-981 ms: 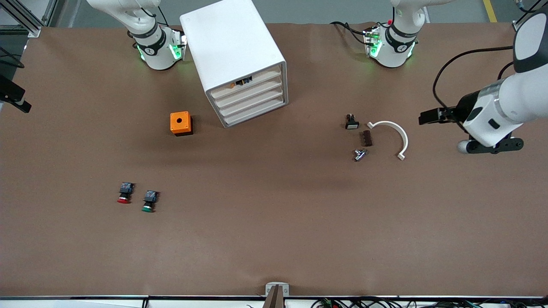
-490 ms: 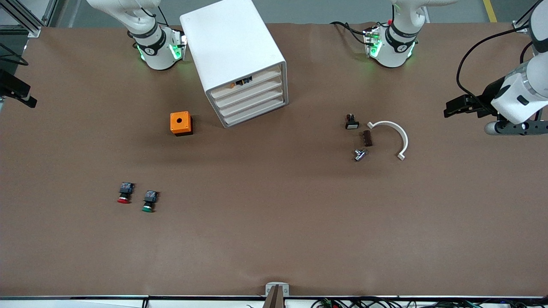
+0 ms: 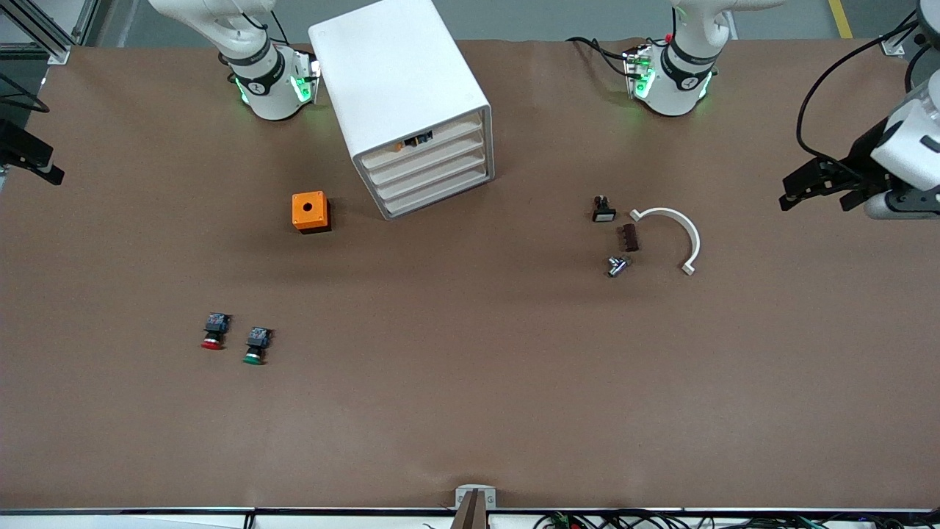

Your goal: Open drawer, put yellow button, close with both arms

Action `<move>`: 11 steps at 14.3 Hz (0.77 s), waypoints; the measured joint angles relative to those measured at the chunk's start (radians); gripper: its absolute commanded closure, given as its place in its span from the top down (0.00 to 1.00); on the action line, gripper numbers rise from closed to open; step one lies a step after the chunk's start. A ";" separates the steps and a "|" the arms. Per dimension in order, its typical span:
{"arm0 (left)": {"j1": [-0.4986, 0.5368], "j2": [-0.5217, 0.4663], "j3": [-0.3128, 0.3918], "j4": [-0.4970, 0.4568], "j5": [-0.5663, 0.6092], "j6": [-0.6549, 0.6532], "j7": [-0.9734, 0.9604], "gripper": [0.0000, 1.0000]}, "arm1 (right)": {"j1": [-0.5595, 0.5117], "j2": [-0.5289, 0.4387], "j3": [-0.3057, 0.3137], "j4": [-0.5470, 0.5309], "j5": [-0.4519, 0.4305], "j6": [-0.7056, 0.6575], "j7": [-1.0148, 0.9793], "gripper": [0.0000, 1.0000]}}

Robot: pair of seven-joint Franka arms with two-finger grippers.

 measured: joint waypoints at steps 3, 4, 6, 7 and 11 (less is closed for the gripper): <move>0.002 0.002 0.001 0.032 0.000 -0.044 0.000 1.00 | 0.000 0.000 0.000 0.000 0.000 0.001 0.000 1.00; 0.002 0.002 0.001 0.041 0.000 -0.066 0.000 1.00 | 0.000 0.000 0.000 0.000 0.000 0.002 0.000 1.00; 0.002 0.003 0.001 0.058 0.000 -0.097 -0.002 1.00 | 0.000 0.000 0.000 0.000 0.000 0.003 0.000 1.00; 0.002 0.003 0.001 0.064 0.000 -0.103 -0.002 1.00 | 0.000 0.000 0.000 0.000 0.000 0.003 0.000 1.00; 0.002 0.012 0.001 0.067 0.001 -0.113 -0.002 1.00 | 0.000 0.001 0.000 0.000 -0.001 0.007 0.000 1.00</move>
